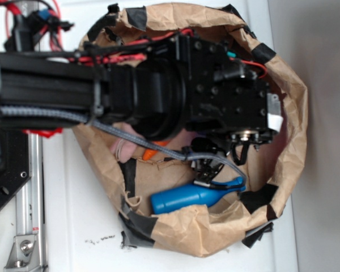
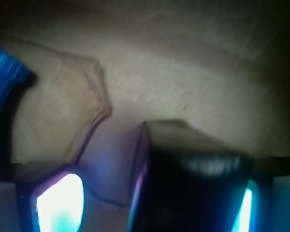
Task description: Grab the black box.
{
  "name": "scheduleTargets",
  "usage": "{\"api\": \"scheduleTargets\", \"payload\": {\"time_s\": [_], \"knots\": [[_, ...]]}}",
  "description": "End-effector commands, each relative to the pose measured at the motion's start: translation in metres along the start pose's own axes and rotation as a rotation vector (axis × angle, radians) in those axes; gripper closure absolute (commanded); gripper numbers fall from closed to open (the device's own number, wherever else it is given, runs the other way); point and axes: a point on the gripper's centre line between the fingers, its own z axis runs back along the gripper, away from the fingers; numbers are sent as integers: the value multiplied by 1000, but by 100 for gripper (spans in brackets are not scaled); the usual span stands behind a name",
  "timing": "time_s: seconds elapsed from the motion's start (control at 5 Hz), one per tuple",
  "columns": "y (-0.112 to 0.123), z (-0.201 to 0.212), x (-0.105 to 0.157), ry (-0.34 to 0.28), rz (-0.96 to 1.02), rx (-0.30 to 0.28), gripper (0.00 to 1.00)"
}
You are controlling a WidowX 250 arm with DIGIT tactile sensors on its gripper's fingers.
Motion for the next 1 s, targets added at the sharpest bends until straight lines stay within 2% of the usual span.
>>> {"api": "scheduleTargets", "payload": {"time_s": [0.0,0.2,0.4,0.6,0.8], "knots": [[-2,8,0,-29,-10,27,100],[0,13,-1,-33,-5,22,100],[2,41,-6,-50,-14,54,100],[0,92,-31,-123,-53,20,100],[7,143,-47,-137,20,-12,100]]}}
